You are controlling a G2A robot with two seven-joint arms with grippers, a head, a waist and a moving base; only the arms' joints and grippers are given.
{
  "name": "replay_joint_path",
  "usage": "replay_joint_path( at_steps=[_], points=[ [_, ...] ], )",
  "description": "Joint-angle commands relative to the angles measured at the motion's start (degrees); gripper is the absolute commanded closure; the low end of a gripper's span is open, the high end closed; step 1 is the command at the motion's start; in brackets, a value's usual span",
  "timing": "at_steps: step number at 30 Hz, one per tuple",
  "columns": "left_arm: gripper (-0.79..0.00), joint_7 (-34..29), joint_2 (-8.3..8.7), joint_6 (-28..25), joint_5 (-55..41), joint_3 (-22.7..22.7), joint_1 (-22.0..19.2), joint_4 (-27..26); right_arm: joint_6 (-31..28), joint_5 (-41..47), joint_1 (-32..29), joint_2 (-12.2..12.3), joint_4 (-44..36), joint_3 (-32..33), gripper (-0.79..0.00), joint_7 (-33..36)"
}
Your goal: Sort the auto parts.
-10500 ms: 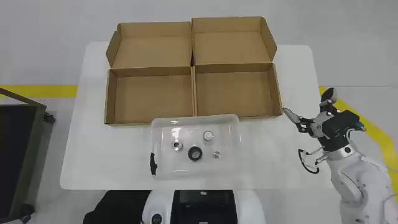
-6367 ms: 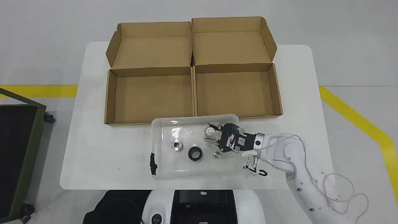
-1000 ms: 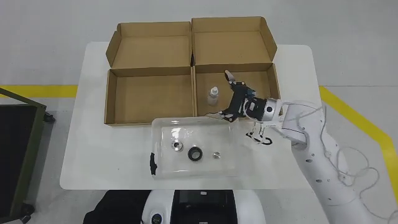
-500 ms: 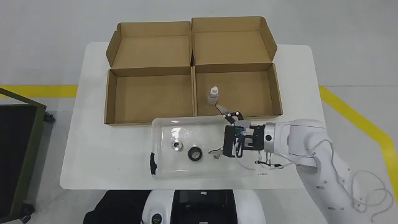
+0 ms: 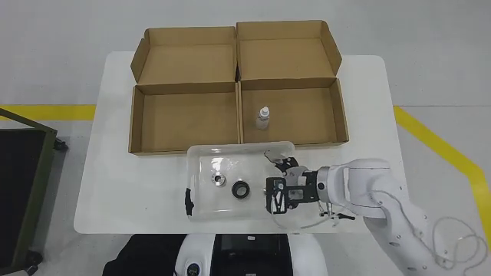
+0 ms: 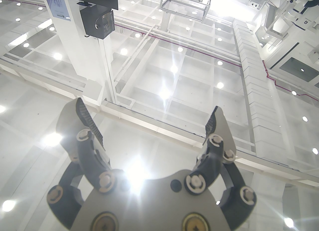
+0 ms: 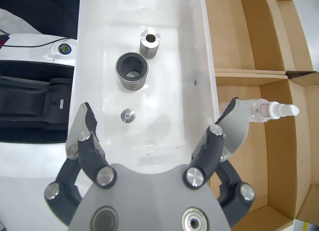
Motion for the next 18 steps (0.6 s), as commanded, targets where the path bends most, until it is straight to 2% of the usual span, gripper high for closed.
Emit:
replay_joint_path(
  at_steps=[1, 10, 13, 15, 18],
  points=[
    [-0.785, 0.0, 0.00, 0.0, 0.0, 0.0, 0.0, 0.0, 0.0, 0.2, 0.2, 0.3, 0.3, -0.3, -0.785, 0.1],
    [-0.785, 0.0, 0.00, 0.0, 0.0, 0.0, 0.0, 0.0, 2.4, -3.2, 0.9, 0.5, 2.4, -1.1, -0.785, -2.2],
    [-0.785, 0.0, 0.00, 0.0, 0.0, 0.0, 0.0, 0.0, 2.4, -4.2, 0.8, 0.6, 3.2, -1.7, -0.606, -2.8],
    [-0.785, 0.0, 0.00, 0.0, 0.0, 0.0, 0.0, 0.0, 2.2, -4.4, 0.8, 0.7, 3.6, -2.0, -0.585, -3.2],
    [-0.785, 0.0, 0.00, 0.0, 0.0, 0.0, 0.0, 0.0, 2.0, -4.6, 0.6, 0.8, 4.0, -2.5, -0.610, -3.5]
  ],
)
